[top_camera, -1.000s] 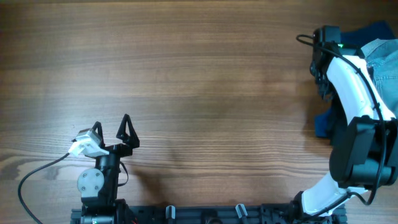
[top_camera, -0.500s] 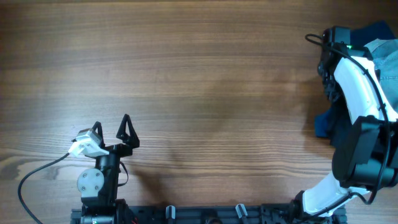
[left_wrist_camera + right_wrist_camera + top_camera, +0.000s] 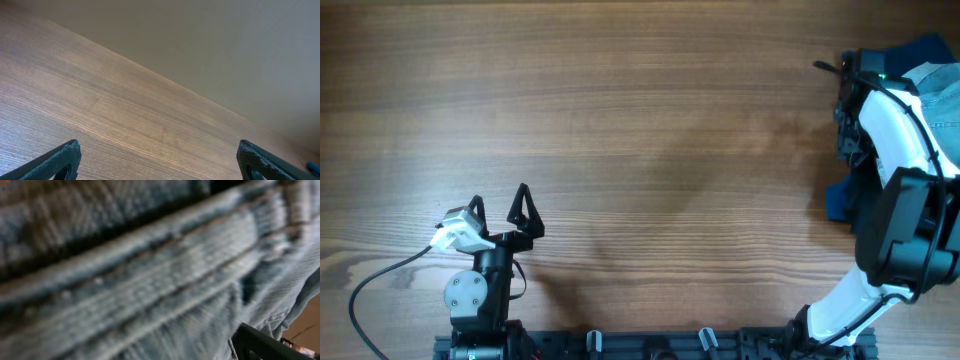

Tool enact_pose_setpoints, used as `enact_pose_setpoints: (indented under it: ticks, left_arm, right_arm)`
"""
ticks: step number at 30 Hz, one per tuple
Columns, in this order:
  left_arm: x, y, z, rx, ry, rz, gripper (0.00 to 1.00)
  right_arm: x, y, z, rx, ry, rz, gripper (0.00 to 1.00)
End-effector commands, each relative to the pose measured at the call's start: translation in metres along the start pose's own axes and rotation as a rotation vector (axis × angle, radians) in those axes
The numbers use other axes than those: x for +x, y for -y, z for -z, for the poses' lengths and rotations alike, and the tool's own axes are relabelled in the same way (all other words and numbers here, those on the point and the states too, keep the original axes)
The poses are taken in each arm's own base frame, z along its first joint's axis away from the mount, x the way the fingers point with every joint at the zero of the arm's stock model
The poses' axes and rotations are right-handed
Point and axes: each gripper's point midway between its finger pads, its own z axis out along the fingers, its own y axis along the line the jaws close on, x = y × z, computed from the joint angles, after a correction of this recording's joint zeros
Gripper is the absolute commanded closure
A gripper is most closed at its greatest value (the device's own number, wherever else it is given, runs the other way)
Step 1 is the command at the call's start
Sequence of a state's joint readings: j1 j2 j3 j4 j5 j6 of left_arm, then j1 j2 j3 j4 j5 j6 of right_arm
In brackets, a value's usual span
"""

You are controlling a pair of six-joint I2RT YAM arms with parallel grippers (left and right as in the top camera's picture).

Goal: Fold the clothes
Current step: 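Close the right gripper on the denim shorts' waistband edge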

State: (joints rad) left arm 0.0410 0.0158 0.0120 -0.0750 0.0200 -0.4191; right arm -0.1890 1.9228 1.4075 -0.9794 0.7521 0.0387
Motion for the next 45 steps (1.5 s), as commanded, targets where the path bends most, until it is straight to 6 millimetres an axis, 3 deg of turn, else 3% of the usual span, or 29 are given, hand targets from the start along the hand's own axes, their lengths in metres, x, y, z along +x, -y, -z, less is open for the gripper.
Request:
enact_pose_setpoints:
  ticks: [1, 9, 17, 29, 37, 43, 45]
  left_arm:
    - [0.003, 0.001, 0.0, 0.007, -0.01, -0.023, 0.0]
    - [0.003, 0.001, 0.0, 0.007, -0.01, -0.023, 0.0]
    - [0.004, 0.001, 0.0, 0.007, -0.01, -0.023, 0.0]
    - [0.004, 0.001, 0.0, 0.006, -0.011, -0.023, 0.0]
    - [0.004, 0.001, 0.0, 0.006, -0.011, -0.023, 0.0]
    - [0.004, 0.001, 0.0, 0.006, -0.011, -0.023, 0.0]
    - [0.004, 0.001, 0.0, 0.006, -0.011, -0.023, 0.0]
  right_arm:
    - [0.003, -0.007, -0.005, -0.012, -0.016, 0.025, 0.01]
    - [0.001, -0.006, -0.005, -0.012, -0.007, 0.014, 0.01]
    - [-0.001, -0.003, -0.008, 0.002, -0.006, 0.004, 0.25]
    - [-0.002, 0.016, -0.007, 0.114, 0.0, 0.002, 0.24]
    - [-0.001, 0.016, -0.007, 0.113, -0.002, 0.006, 0.25]
    - [0.002, 0.016, -0.007, 0.114, -0.013, 0.016, 0.4]
    - [0.002, 0.016, -0.007, 0.113, -0.015, 0.018, 0.55]
